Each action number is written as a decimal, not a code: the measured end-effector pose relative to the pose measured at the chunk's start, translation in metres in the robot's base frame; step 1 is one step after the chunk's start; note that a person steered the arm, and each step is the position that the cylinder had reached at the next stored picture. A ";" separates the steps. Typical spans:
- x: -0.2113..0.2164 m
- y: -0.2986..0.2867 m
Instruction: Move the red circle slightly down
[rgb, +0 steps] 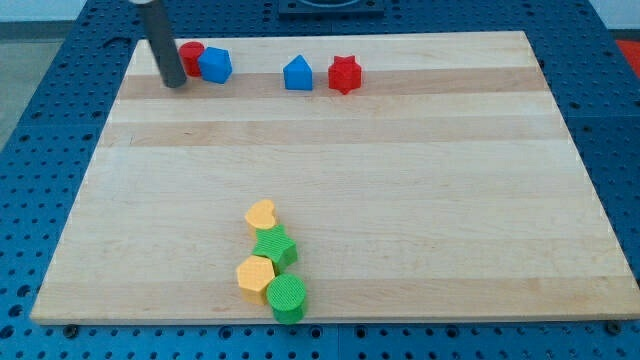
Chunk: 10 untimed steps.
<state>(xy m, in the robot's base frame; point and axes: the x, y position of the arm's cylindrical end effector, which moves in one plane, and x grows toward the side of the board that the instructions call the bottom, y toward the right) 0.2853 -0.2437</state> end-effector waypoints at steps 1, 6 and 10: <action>-0.015 -0.016; -0.068 0.031; -0.038 0.060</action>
<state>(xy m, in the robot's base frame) 0.2473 -0.1835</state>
